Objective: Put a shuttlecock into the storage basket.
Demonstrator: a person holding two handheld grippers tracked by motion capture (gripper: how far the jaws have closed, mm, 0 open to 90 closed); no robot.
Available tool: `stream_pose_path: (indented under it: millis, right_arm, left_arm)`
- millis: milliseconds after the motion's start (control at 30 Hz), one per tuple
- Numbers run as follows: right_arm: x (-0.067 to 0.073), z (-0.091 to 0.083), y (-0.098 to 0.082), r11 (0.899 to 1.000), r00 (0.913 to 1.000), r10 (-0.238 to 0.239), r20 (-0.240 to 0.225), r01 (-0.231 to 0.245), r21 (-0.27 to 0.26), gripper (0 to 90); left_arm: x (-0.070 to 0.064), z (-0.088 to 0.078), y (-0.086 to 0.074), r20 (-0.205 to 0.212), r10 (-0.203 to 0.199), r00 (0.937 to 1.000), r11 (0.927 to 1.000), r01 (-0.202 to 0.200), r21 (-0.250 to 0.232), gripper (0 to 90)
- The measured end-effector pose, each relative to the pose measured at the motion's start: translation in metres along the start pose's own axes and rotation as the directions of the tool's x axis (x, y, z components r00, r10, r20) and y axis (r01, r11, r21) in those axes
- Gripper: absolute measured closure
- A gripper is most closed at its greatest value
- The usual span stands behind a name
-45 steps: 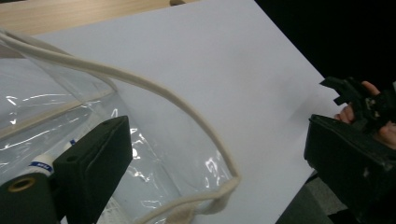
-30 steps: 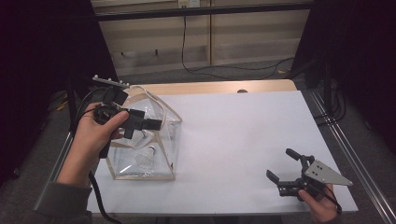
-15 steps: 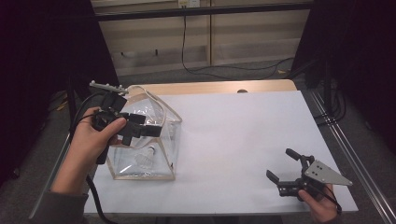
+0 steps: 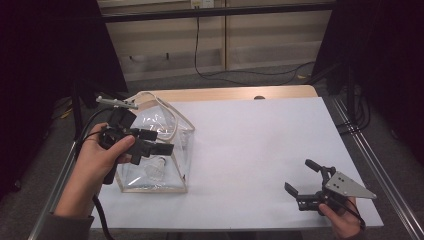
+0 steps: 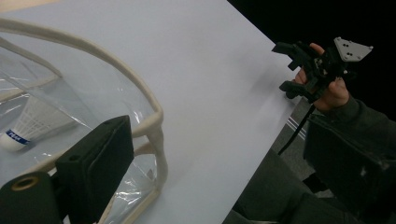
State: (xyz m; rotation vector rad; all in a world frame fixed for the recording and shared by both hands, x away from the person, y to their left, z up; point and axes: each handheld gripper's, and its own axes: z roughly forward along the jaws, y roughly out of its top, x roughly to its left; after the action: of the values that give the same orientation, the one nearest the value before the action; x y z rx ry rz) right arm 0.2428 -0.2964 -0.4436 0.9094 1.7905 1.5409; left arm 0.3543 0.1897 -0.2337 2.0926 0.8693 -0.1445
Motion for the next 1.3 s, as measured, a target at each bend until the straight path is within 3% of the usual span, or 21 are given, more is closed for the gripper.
stream_pose_path:
  millis: [833, 1300]
  right_arm:
    - [0.0, -0.001, 0.0, 1.0, 1.0, 0.001, -0.002, -0.001, -0.001, 0.3]
    - [0.0, -0.001, 0.0, 1.0, 1.0, 0.001, -0.001, -0.001, 0.0, 0.3]
  left_arm:
    - [0.005, 0.022, -0.026, 0.048, -0.013, 0.9988, 0.9999, 0.013, 0.003, 9.0]
    - [0.008, 0.034, -0.039, 0.049, -0.012, 0.9987, 0.9998, 0.011, 0.016, 9.0]
